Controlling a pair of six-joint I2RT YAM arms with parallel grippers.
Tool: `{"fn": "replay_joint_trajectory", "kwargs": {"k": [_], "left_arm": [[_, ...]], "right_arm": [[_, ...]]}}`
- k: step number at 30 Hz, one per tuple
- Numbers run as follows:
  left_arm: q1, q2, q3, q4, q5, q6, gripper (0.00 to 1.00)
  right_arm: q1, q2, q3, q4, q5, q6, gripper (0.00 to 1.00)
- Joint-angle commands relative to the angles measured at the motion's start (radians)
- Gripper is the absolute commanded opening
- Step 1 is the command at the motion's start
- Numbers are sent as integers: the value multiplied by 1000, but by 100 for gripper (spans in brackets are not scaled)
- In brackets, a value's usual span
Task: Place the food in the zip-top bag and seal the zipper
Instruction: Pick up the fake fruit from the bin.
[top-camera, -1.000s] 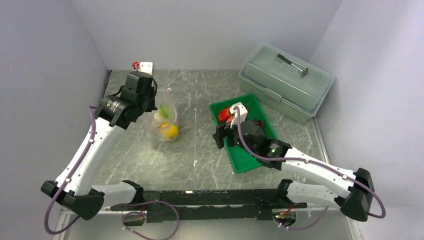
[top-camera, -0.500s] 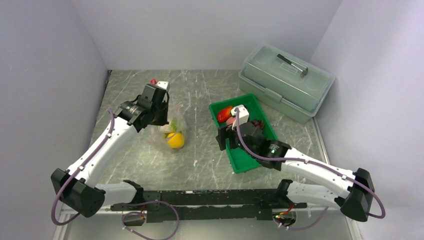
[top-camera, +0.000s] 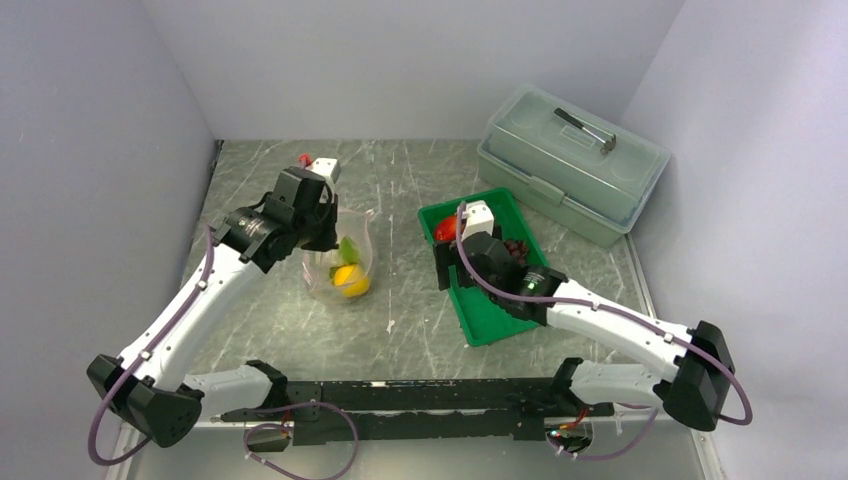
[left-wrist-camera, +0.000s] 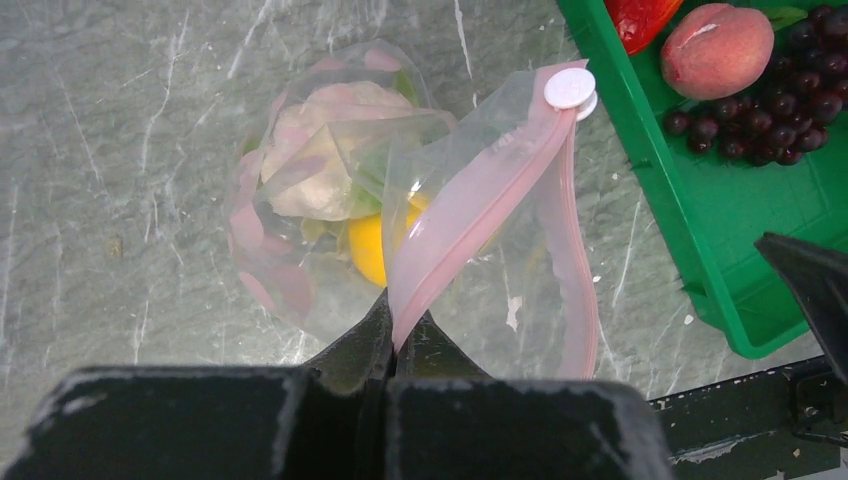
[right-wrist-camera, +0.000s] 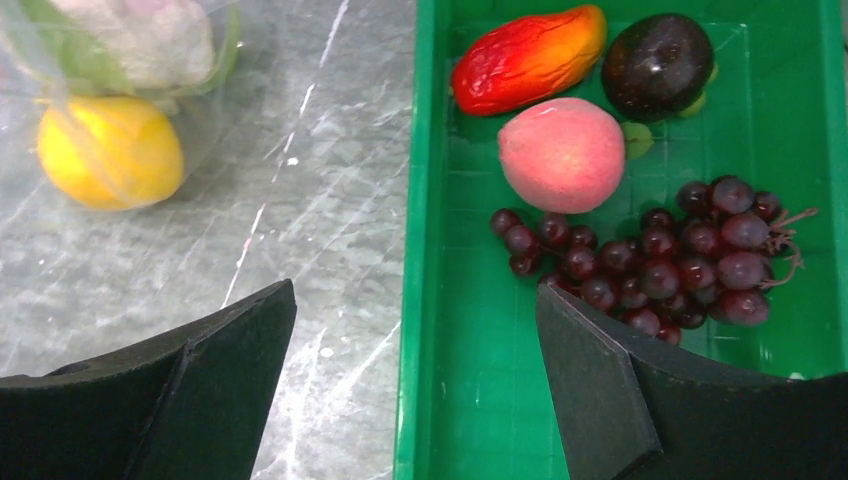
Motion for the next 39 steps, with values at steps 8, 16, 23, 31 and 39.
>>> {"fn": "replay_joint_trajectory", "kwargs": {"k": [8,16,23,31,39], "left_arm": [[-4,-78,22,-4,-77,81,0],[-4,-157,-60,92,-90,138,0],[-4,-209,-157,163,-67,160,0],[-4,-253,-213,194,-30,156,0],[-4,-269,-230,193,-31,154,0]], "right_arm": [[-108,144,142,-93,51,40,98],[-185,247,190,-77,39,51,100],[-232,343,230,-54,-5,49,99],[-268,433,271,-43,-15,59,98],[-289,496,297,-27,-31,59,95]]}}
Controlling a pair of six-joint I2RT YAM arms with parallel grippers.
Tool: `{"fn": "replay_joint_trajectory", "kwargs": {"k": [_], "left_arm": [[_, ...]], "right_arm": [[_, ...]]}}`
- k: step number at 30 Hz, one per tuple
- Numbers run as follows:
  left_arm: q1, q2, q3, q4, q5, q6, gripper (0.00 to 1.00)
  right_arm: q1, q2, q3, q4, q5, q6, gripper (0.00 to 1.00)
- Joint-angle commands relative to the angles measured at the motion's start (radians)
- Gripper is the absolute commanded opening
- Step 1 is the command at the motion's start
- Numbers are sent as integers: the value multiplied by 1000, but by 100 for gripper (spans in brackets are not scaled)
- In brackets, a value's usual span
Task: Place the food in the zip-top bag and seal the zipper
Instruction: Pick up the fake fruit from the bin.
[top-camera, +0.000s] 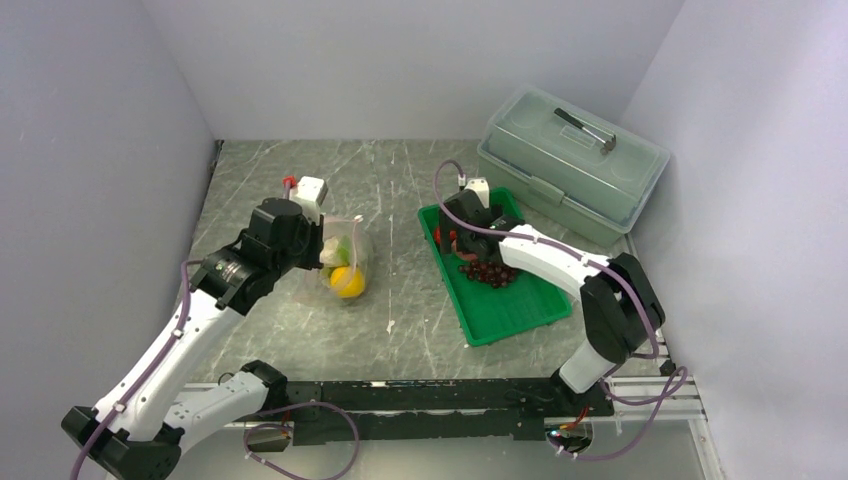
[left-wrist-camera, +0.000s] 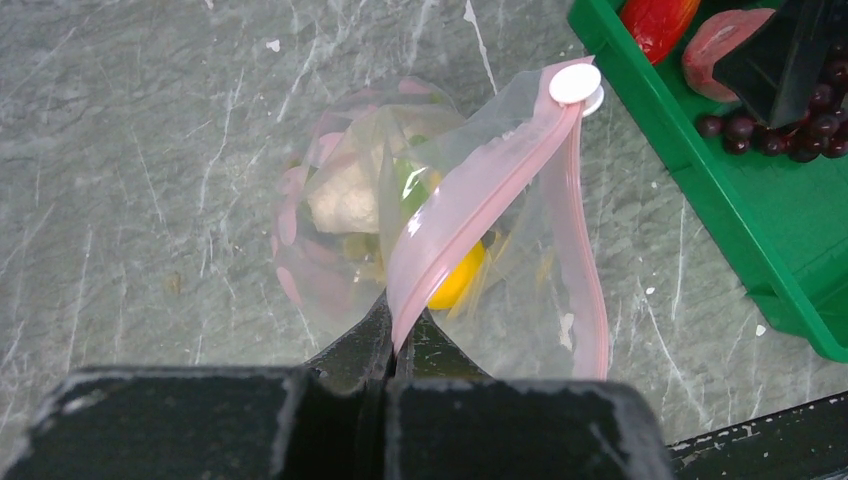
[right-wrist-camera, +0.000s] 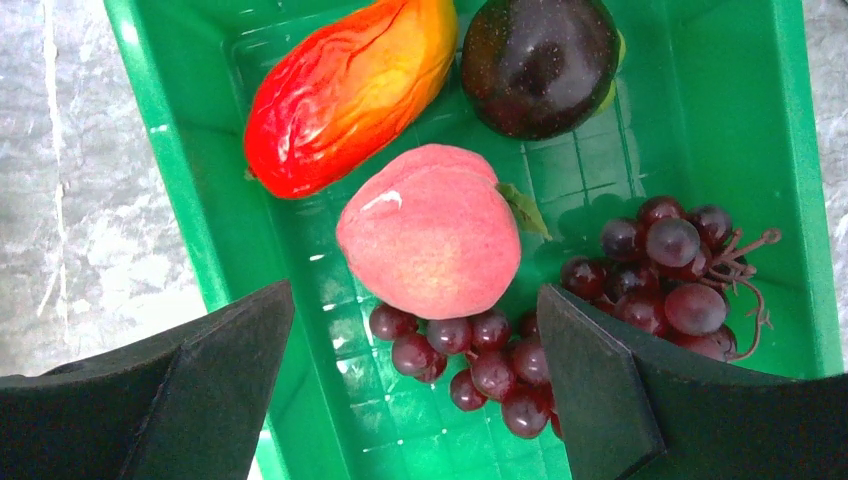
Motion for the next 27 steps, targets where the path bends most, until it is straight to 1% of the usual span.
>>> {"fn": "replay_joint_trajectory", "kwargs": {"k": [1,14,16,17,20,24,27], "left_arm": [[-4,-21,-6,39,13,15,0],[-4,-28,-11,35,12,14,0],[-3,-30,-13,37,11,14,0],[-3,-28,-13,36,11,14,0],[-4,-27,-11,33,16,14,0],[-4,-30,-14,37,18,14,0],[-4,-29,-15,38,21,16,0]], "right_arm": [[-13,26,50,41,-6,12,95],[-37,117,57,68,-4,15,92],[-37,122,53,75,-10,15,89],[-38,121,50,80,-11,-14,88],[-39,118,42,90,-21,15,84],[-40,111,38,90,-22,11,75],[-40,97,36,87,-22,5,65]]}}
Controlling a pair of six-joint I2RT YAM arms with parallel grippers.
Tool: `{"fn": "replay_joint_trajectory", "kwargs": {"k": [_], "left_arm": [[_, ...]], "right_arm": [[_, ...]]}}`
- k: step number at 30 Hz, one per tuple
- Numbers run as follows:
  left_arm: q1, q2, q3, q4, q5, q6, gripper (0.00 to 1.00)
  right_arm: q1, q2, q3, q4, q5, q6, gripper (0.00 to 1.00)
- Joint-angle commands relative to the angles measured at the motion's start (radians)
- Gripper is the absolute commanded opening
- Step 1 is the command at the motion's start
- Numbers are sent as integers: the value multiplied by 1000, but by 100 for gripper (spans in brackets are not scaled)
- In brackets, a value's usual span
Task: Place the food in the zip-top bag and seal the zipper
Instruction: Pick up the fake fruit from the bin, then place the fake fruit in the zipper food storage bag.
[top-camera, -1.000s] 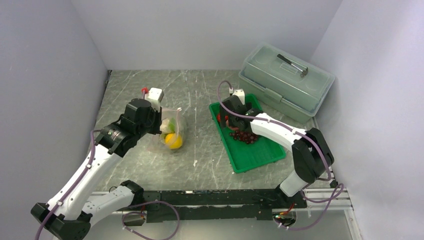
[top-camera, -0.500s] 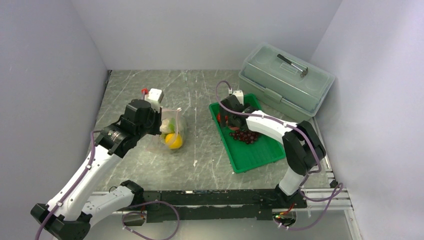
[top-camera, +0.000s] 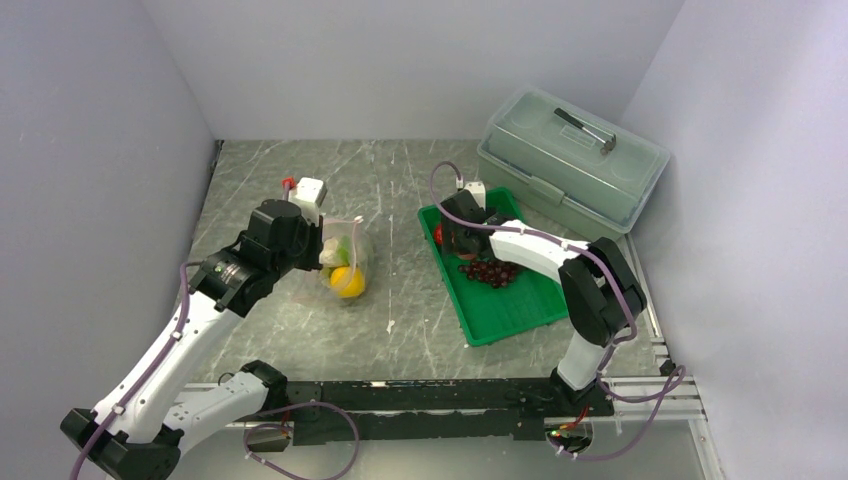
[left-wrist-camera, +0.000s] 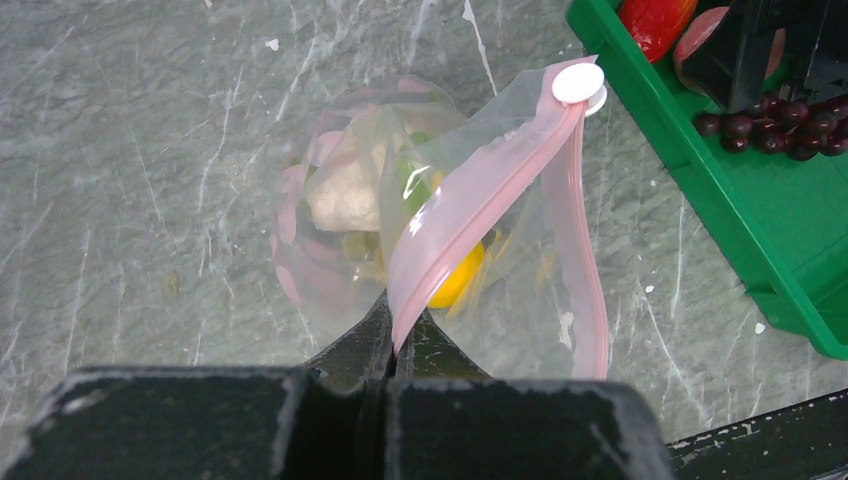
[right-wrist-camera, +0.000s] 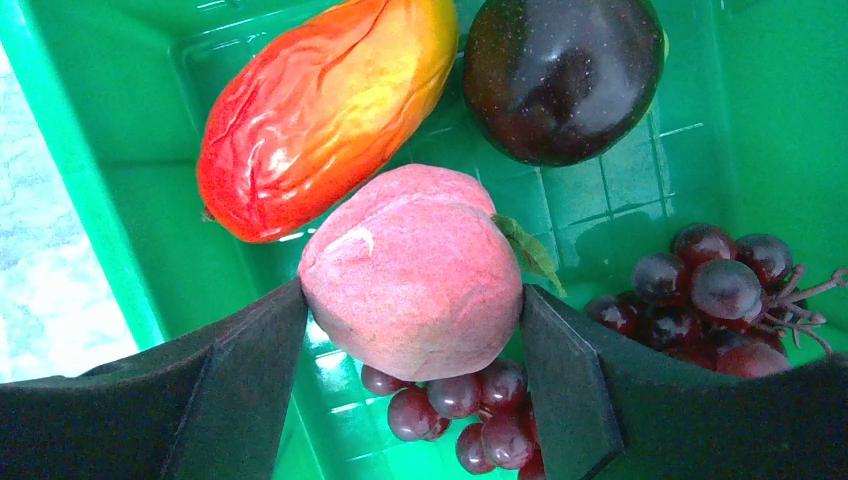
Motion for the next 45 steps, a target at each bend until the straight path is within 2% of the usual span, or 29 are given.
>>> {"fn": "replay_joint_trajectory", "kwargs": {"k": [1,8,19,29,37,45], "left_arm": [[-4,-15,-3,36,22,16,0],[-3,-6,-2,37,30,15,0],[-4,-2,0,35,27,13,0],[-4,-1,0,30,16,10,0],[-3,-4,2,29,16,10,0],[-3,-1,3,28,19,10,0]], "right_arm": [[-5,-38,14,29,1,-2,62],[-5,-116,7,7,0,-7,49],[30,-309,15,-3,-91,-4,45],[165,-469,32,51,-177,-26,44],[268,-533,24,149,-303,-46,44],[327,-522,10,276,-457,-49,43]]}}
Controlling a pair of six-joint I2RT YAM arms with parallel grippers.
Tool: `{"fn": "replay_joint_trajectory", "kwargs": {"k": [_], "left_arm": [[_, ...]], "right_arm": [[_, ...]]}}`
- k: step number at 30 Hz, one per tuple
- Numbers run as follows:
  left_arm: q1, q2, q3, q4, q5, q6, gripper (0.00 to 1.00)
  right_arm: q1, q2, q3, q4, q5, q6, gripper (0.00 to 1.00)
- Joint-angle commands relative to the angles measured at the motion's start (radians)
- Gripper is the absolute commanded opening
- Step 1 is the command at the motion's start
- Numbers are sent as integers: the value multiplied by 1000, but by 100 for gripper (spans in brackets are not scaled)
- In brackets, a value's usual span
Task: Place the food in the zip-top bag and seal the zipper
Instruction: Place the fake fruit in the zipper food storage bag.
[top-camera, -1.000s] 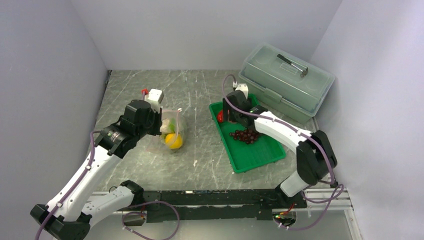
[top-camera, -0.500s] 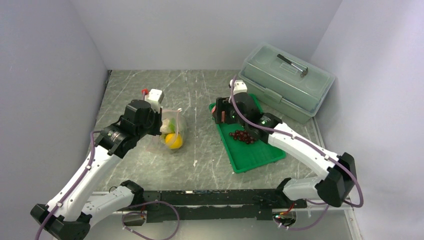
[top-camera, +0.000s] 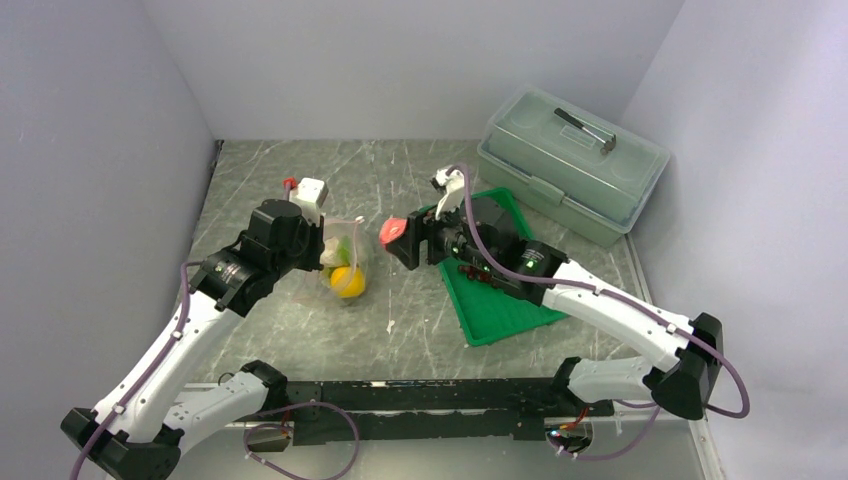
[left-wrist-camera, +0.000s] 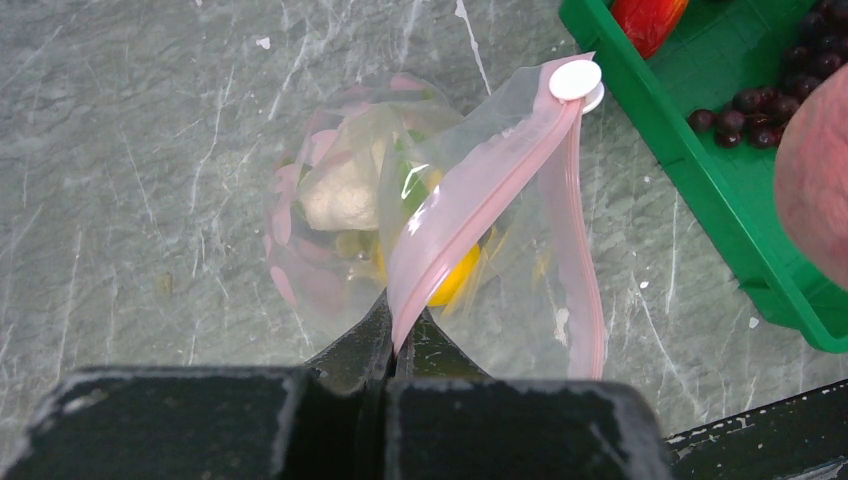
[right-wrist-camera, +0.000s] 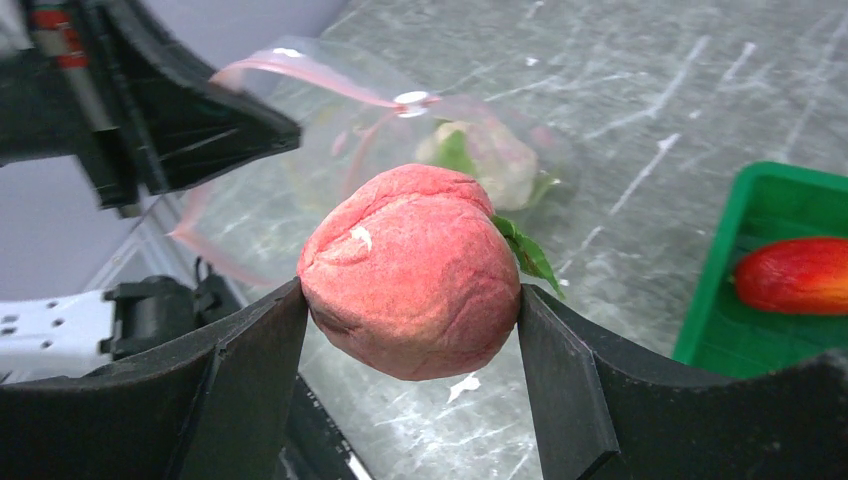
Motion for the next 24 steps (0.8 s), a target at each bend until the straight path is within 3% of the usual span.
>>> {"fn": "replay_joint_trajectory", "kwargs": {"k": [1,11,24], "left_arm": [[-4,-3,1,29,4,10,0],[-3,0,1,32,10,1,0],[-2,2,1,34,12,-3,0]], "right_arm": [[30,-5,7,146,-115,-11,43],[94,84,35,260,-156,7,43],[146,187,105,290,-166,5,42]]}}
